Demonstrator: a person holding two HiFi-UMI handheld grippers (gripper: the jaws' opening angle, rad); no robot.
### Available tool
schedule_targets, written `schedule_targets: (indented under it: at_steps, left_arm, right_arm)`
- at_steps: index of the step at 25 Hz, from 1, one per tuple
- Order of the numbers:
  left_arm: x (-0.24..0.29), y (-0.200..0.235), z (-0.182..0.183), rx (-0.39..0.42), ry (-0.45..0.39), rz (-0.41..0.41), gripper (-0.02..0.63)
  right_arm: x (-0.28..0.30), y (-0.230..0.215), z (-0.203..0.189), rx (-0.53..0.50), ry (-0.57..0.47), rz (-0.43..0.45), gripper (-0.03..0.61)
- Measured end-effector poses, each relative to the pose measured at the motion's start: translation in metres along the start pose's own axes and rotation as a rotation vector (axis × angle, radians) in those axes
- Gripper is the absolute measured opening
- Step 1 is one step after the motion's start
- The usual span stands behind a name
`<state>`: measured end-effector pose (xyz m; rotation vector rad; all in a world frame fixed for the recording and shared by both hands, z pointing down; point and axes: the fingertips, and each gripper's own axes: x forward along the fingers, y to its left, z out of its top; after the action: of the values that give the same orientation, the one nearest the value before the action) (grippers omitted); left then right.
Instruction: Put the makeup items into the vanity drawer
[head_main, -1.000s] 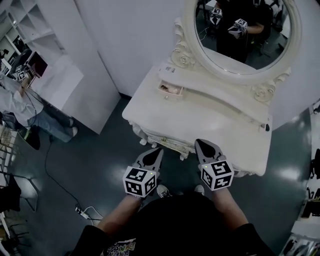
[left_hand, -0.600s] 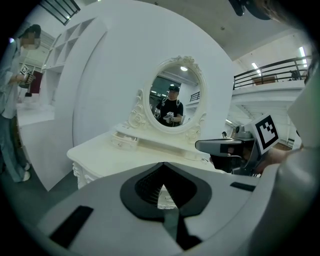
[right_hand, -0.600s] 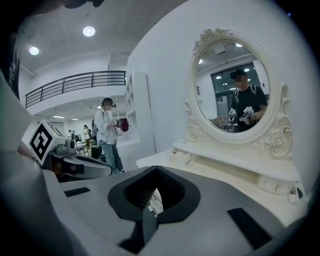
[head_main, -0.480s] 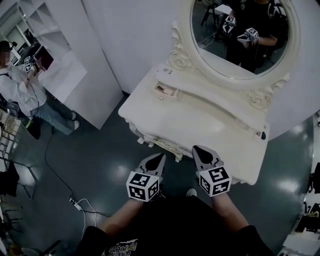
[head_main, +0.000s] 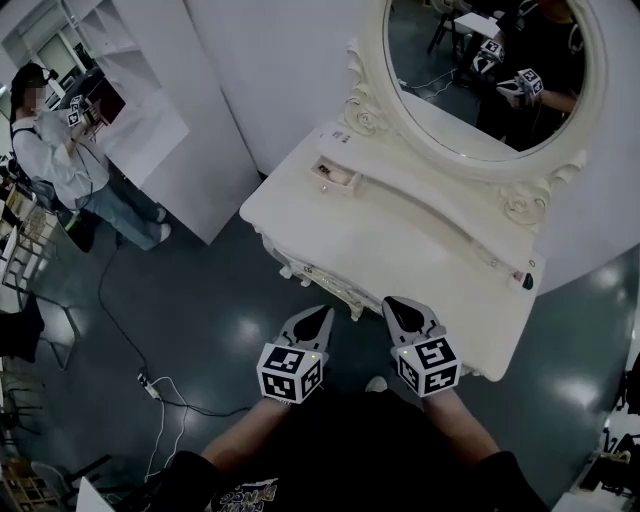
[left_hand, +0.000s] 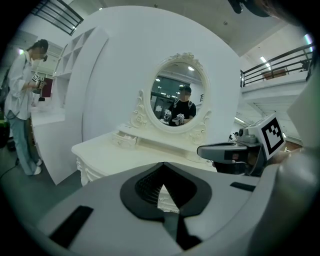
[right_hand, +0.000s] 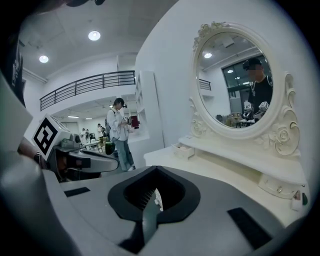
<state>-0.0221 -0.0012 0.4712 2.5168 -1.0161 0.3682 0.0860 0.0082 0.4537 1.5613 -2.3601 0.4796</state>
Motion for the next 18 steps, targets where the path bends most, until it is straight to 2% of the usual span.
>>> schedule_targets:
  at_steps: [6,18]
  left_arm:
    - [0.003,-0.012,0.0,-0.006,-0.017,0.022,0.008]
    - [0.01,-0.018,0.002,0.015,-0.011,0.007,0.008]
  right_arm:
    - [-0.01,0.0,-0.003,-0.024,0.007,0.031,0.028]
    - [-0.015,-0.005,-0.008,-0.005,0.003,0.021,0.028]
